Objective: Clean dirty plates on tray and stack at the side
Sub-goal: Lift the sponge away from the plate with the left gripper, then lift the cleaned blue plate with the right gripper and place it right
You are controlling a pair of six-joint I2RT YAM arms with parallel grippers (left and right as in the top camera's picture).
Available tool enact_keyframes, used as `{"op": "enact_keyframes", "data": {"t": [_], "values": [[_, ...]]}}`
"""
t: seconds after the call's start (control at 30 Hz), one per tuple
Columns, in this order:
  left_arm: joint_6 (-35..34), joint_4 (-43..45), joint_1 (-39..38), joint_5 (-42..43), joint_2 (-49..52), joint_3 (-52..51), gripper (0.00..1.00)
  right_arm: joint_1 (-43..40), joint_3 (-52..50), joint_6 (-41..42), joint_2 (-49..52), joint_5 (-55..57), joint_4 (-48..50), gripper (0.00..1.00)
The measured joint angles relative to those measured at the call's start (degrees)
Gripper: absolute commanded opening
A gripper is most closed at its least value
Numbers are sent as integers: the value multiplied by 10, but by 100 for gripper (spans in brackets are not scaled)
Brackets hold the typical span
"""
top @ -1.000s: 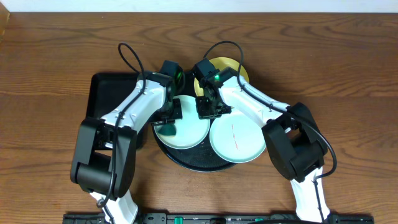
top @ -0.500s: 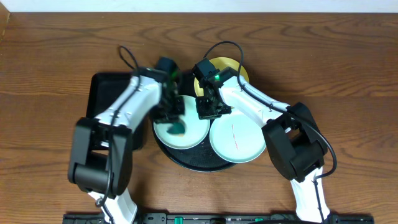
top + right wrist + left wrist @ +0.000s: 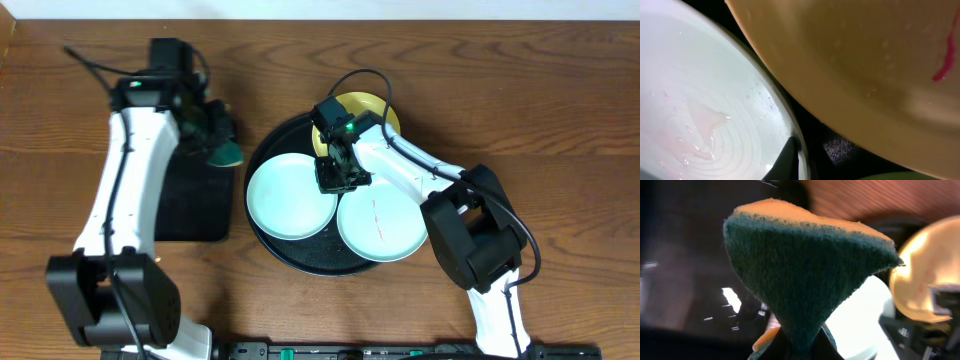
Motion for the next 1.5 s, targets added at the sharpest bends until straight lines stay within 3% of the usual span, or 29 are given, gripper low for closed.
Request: {"op": "enact_keyframes", "data": {"t": [0.37,0.67,1.2,1.5], "values": [[5,-21,120,-45,-3,0,8,-3,11,-25,-1,-2,-1,1],[9,-35,198,-51,-3,0,7,13,120,-66,-16,38,32,1],[9,-42,229,-53,-3,0,7,129,137,-223,-26,264,302,1],[9,-42,229,-53,-3,0,7,147,137,-319,-26,316,419,1]]}}
